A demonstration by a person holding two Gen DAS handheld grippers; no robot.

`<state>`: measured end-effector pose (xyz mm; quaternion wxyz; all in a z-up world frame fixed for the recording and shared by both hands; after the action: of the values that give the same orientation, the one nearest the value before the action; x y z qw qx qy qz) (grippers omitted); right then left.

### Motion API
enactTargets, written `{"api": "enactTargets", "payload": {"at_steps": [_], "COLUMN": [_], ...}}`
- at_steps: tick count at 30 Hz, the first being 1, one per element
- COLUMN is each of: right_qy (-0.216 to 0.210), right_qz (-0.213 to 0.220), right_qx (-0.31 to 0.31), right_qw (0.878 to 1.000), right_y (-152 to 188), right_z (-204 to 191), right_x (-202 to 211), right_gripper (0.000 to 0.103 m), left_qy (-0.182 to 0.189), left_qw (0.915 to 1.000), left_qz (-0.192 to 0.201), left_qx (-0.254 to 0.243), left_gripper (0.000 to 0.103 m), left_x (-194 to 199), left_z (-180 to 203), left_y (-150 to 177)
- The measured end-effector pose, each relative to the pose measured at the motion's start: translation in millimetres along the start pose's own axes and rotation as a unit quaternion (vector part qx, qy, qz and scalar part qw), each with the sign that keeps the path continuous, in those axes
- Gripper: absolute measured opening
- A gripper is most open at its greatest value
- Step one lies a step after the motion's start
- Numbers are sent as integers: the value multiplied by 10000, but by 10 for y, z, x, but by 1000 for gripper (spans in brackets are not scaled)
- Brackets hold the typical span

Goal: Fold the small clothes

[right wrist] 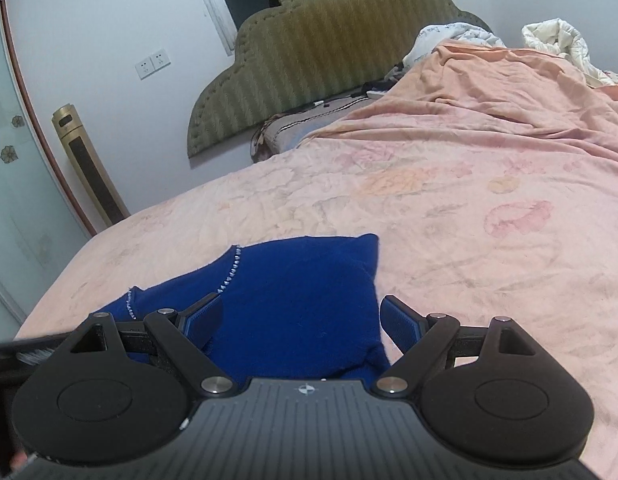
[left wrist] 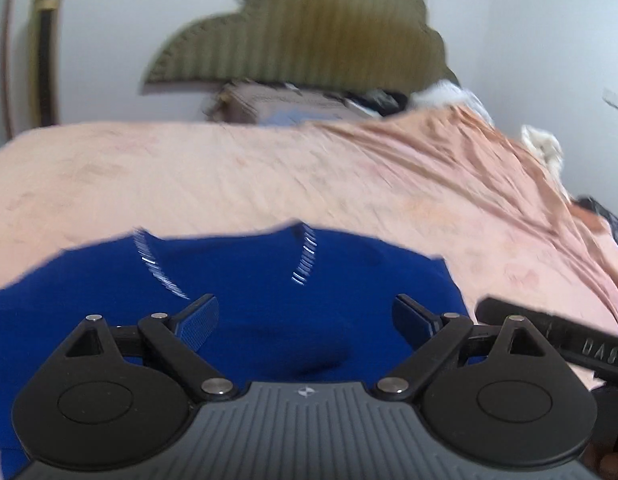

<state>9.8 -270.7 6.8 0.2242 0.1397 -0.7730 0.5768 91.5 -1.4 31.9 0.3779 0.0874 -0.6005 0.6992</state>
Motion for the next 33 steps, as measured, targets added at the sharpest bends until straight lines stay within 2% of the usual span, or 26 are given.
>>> {"api": "enactTargets", "payload": {"at_steps": [3, 6, 8, 11, 15, 19, 23, 28, 33], "right_qy": [-435, -1021, -1322, -1660, -1655, -1692, -1495, -1342, -1287], "right_qz": [-148, -495, -768, -1029, -1199, -1272, -1242, -1092, -936], "right_qx": [25, -238, -530, -763, -864, -807, -424, -184, 52], "right_qw": [9989, 9933, 9868, 9778, 9751, 9740, 9800, 9848, 9872], "right_y": [-9, 5, 25, 53, 96, 123, 101, 37, -33], "right_z": [-136, -227, -273, -356, -453, -563, -639, -645, -685], "right_x": [-108, -322, -488, -686, -925, -1062, -1048, -989, -935], "right_gripper": [87, 87, 84, 83, 75, 55, 25, 15, 12], "left_qy": [-760, -1770, -2097, -2163, -2397, -2510, -2518, -2514, -2522], "left_qw": [9968, 9832, 9767, 9762, 9708, 9677, 9674, 9674, 9671], "left_qz": [237, 342, 284, 73, -89, -226, -277, -300, -333], "left_qx": [30, -292, -358, -153, -74, -41, -10, 7, -2], "left_gripper": [94, 94, 94, 94, 94, 94, 94, 94, 94], "left_x": [110, 116, 87, 49, -36, -127, -81, -92, -91], "left_z": [-184, -319, -419, -567, -672, -751, -801, -809, -816], "left_y": [-57, -6, 62, 147, 230, 286, 334, 341, 337]}}
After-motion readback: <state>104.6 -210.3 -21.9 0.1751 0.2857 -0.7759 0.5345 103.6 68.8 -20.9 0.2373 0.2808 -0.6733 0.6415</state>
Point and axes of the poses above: each gripper's, at about its wrist camera, not at the fingertips, and x roughly against the way its jaws point, z to its right, y to its underside, the point moved 1 cm from there along -x, roughly the way its jaws point, and after that the axes turned 7 degrees about x, right-handed, at the moved point
